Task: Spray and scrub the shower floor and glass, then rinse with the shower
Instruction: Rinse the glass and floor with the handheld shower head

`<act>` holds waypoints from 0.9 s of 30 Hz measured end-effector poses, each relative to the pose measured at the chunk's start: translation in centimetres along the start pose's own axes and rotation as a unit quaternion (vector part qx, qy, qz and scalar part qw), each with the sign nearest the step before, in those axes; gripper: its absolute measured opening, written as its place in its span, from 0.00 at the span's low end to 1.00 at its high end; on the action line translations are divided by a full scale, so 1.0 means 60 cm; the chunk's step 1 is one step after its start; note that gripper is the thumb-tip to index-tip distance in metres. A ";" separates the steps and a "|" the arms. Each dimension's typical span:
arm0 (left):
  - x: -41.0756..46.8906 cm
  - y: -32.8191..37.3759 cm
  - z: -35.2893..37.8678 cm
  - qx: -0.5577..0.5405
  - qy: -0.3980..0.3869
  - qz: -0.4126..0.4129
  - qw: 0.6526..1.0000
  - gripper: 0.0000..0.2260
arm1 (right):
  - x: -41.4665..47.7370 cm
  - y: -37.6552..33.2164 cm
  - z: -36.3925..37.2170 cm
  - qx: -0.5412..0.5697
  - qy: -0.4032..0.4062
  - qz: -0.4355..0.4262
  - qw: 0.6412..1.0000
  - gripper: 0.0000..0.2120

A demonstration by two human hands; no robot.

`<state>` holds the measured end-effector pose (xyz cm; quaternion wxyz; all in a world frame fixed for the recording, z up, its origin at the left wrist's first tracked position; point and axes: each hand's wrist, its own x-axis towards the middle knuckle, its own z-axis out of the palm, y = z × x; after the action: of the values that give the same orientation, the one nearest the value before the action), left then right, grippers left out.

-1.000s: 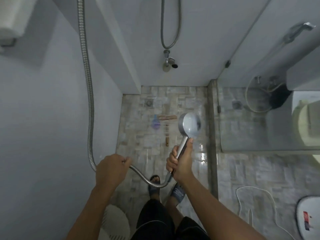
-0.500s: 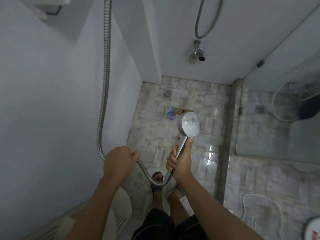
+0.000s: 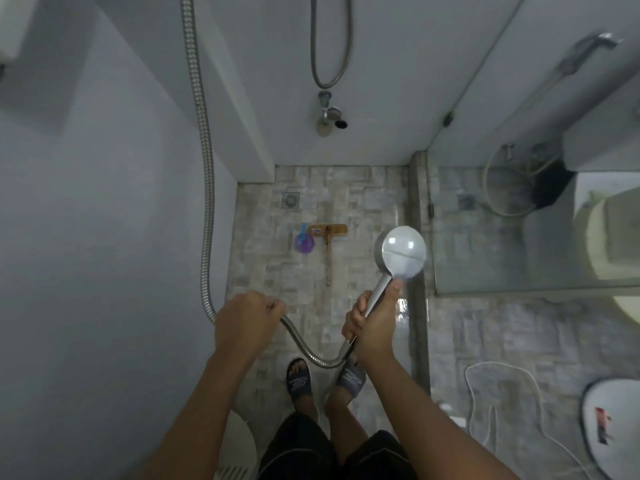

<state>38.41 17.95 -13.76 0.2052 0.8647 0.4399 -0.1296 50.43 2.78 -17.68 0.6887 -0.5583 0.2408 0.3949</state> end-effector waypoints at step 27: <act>0.411 -0.070 -0.262 -0.031 0.106 -0.024 0.994 0.22 | 0.234 -0.208 0.434 0.049 -0.089 -0.018 0.995 0.36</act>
<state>49.97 44.98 -10.89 0.1811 0.8558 0.4837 -0.0286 65.75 30.81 -14.54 0.7411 -0.4903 0.1876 0.4185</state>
